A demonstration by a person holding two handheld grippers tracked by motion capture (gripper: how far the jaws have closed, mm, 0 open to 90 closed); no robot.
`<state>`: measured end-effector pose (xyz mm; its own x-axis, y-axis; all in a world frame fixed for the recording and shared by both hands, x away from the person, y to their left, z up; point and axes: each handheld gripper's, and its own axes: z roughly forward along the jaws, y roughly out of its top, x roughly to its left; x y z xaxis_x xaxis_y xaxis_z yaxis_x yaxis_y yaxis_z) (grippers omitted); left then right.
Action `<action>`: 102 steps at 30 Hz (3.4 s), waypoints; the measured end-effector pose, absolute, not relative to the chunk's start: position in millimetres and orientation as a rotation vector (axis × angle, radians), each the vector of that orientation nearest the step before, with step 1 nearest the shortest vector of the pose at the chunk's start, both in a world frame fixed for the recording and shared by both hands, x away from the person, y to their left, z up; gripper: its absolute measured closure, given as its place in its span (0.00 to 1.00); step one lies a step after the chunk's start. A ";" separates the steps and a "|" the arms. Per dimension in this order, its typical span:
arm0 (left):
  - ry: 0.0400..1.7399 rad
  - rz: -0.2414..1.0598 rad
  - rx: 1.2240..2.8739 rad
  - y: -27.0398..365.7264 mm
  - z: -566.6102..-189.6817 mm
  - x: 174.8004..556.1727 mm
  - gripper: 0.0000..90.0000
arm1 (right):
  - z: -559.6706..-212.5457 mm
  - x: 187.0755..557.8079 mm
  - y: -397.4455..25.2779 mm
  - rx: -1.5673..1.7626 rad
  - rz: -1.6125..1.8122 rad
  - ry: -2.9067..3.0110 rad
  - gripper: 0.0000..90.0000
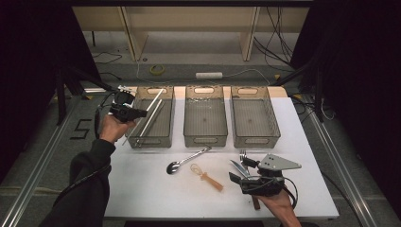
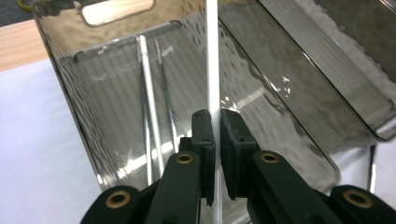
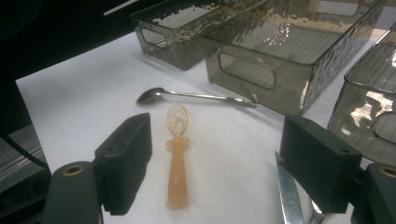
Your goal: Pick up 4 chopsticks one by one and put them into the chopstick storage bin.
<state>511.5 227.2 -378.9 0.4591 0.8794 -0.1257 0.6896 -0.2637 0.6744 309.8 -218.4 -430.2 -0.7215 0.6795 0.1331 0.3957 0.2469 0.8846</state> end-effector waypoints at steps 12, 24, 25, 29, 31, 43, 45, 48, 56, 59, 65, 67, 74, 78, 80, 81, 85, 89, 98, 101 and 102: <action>1.319 0.383 2.033 218.2 -383.4 540.0 0.94 | -430.9 310.2 -218.4 1.001 1.470 2.247 0.29; 1.346 0.412 2.033 214.9 -391.4 559.1 0.94 | -431.5 310.5 -219.2 1.002 1.476 2.250 0.29; 1.346 0.412 2.036 215.4 -392.4 560.9 0.94 | -431.5 310.6 -219.1 1.003 1.476 2.251 0.29; 1.358 0.414 2.052 214.1 -399.3 567.1 0.94 | -431.7 310.9 -219.2 1.004 1.479 2.251 0.29; 1.361 0.412 2.055 212.9 -402.9 568.6 0.94 | -431.7 310.9 -219.4 1.003 1.478 2.251 0.29; 1.397 0.396 2.097 205.6 -421.3 570.3 0.93 | -431.5 310.6 -219.6 1.002 1.478 2.250 0.29; 1.405 0.386 2.091 205.0 -422.1 570.3 0.92 | -431.3 310.5 -219.6 1.001 1.480 2.249 0.29; 1.397 0.377 2.076 203.9 -419.8 567.7 0.84 | -431.3 310.4 -220.0 1.007 1.481 2.245 0.29; 1.317 0.282 2.041 199.5 -406.1 541.0 0.59 | -430.7 309.8 -220.3 1.001 1.483 2.244 0.29; 1.294 0.249 2.007 199.9 -402.5 525.0 0.51 | -431.0 309.9 -219.9 1.004 1.480 2.245 0.29; 1.256 0.223 2.013 194.2 -398.2 501.9 0.40 | -429.3 309.1 -217.1 0.987 1.474 2.255 0.29; 1.242 0.222 2.037 191.2 -397.1 495.7 0.37 | -428.7 308.4 -216.8 0.984 1.478 2.254 0.29; 1.192 0.239 2.067 181.9 -395.2 475.9 0.30 | -428.3 308.1 -217.9 0.987 1.479 2.251 0.29; 1.156 0.244 2.076 179.1 -394.4 465.5 0.28 | -428.0 307.9 -217.9 0.986 1.477 2.251 0.29; 1.140 0.242 2.077 178.3 -394.9 460.8 0.28 | -428.1 307.8 -217.7 0.983 1.474 2.253 0.29; 1.132 0.249 2.078 178.5 -395.2 458.0 0.27 | -428.2 307.7 -217.6 0.984 1.474 2.253 0.29; 1.109 0.245 2.088 181.0 -396.6 448.7 0.26 | -427.8 307.0 -217.5 0.984 1.477 2.252 0.29; 1.098 0.236 2.086 181.5 -398.0 441.4 0.26 | -427.8 307.5 -217.9 0.985 1.467 2.254 0.29; 1.057 0.226 2.056 180.8 -399.8 423.6 0.25 | -428.3 308.2 -217.0 0.984 1.455 2.266 0.29; 1.046 0.219 2.044 181.5 -400.7 417.8 0.25 | -428.2 308.2 -216.9 0.984 1.454 2.268 0.29; 1.043 0.224 2.041 181.0 -401.4 415.9 0.25 | -428.4 308.4 -216.8 0.986 1.451 2.271 0.29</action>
<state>415.9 181.0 -401.4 0.6420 0.7421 -0.1929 0.5973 -0.3263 0.7326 308.4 -216.8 -428.4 -0.7314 0.6697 0.1284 0.3978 0.2661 0.8781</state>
